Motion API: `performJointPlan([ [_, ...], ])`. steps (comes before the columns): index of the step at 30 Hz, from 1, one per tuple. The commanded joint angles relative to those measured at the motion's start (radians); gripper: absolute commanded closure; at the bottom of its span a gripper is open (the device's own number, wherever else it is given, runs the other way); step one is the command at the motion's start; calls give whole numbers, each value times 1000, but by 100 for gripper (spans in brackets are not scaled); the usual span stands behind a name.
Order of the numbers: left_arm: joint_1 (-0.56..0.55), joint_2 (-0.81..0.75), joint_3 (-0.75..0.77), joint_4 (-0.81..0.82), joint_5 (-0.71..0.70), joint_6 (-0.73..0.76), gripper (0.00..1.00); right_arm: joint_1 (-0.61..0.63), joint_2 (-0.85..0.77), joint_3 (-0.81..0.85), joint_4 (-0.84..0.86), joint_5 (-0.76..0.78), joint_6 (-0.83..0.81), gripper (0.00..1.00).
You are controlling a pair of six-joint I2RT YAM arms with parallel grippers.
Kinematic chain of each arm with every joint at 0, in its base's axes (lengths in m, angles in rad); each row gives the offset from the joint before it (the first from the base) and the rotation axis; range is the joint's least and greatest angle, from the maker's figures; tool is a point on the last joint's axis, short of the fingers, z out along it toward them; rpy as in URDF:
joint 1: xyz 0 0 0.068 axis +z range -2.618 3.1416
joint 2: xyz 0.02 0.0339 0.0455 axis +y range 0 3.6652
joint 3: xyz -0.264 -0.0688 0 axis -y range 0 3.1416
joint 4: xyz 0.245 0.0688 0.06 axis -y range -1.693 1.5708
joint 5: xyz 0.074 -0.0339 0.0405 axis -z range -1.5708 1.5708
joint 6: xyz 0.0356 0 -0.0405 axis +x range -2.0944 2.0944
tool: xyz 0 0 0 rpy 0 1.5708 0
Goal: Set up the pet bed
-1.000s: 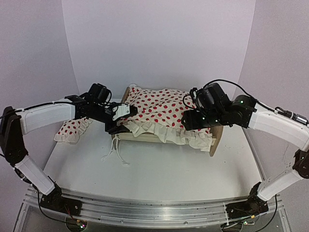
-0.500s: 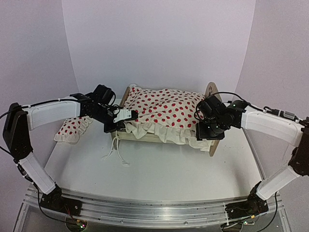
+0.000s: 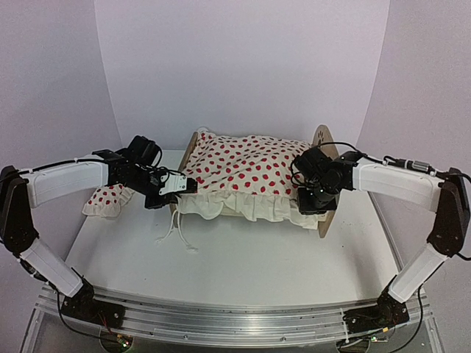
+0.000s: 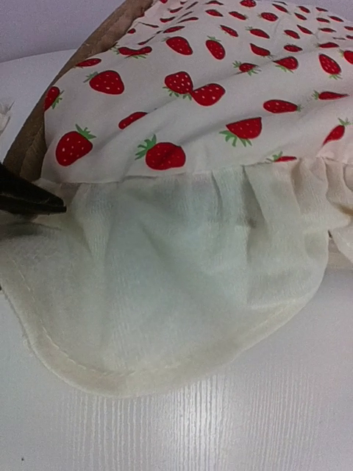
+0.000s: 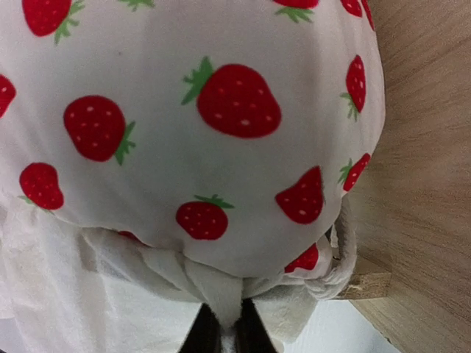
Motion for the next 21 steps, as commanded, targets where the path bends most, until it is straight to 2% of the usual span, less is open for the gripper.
performJointPlan([
  [1,4,-26,76,-79,103,62,68,-3,8,61,16,-61,-35,100],
  [4,3,-46,121,-163,227,117,49,-3,-9,111,16,-112,-65,100],
  [7,-4,-54,175,-153,340,98,38,-3,-20,166,16,-151,-75,100],
  [10,-71,-11,244,-36,346,-43,37,-3,-14,219,16,-181,-74,100],
  [13,-177,81,303,108,277,-165,36,-3,3,265,17,-201,-73,100],
  [18,-276,314,476,323,220,-388,32,-3,41,364,17,-206,-76,100],
  [21,-320,415,530,426,179,-425,32,-5,61,385,16,-187,-85,100],
])
